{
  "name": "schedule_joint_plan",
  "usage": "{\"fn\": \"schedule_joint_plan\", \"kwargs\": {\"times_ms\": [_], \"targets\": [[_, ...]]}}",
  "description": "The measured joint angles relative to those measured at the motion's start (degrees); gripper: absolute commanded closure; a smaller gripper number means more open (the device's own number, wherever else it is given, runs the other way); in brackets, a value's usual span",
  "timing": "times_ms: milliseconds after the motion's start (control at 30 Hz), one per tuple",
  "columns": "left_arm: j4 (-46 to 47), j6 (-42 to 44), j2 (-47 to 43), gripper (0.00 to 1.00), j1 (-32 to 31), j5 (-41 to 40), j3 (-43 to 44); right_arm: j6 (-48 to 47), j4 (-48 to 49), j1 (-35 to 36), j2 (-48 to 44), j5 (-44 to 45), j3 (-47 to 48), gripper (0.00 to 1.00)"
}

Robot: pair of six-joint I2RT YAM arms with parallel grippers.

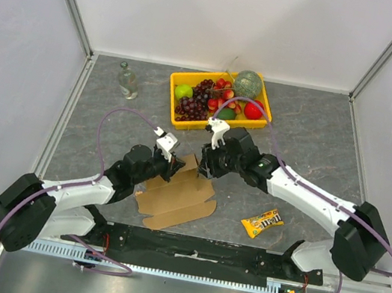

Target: Fold the paper box

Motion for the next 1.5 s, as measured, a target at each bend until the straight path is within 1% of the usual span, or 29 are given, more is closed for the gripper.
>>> {"fn": "schedule_joint_plan", "kwargs": {"times_ms": [133, 267, 433, 600, 800, 1067, 1233, 1500], "targets": [[0.02, 0.0, 0.26, 0.98, 0.0, 0.09, 0.15, 0.52, 2.38, -1.73, -3.39, 0.92, -0.76, 0.55], [0.02, 0.0, 0.28, 0.98, 0.0, 0.15, 0.17, 0.98, 3.48, -3.69, -4.92, 5.05, -1.84, 0.55], [0.02, 0.0, 0.39, 0.98, 0.0, 0.5, 0.24, 0.0, 3.56, -4.26, -2.62, 8.96, -2.91, 0.55], [0.02, 0.0, 0.39, 0.98, 0.0, 0.57, 0.26, -2.32, 6.34, -4.26, 0.52, 9.84, -6.75, 0.53], [0.02, 0.02, 0.46, 0.98, 0.0, 0.57, 0.31, -5.81, 13.25, -4.26, 1.73, 6.75, -12.57, 0.5], [0.02, 0.0, 0.66, 0.98, 0.0, 0.79, 0.37, -8.74, 23.19, -4.26, 3.15, 1.16, -16.72, 0.47], [0.0, 0.02, 0.81, 0.98, 0.0, 0.96, 0.57, -9.79, 26.51, -4.24, 4.74, -1.75, -16.98, 0.46], [0.0, 0.02, 1.29, 0.98, 0.0, 1.03, 0.83, -10.05, 29.18, -4.11, 5.09, -4.44, -17.09, 0.46]]}}
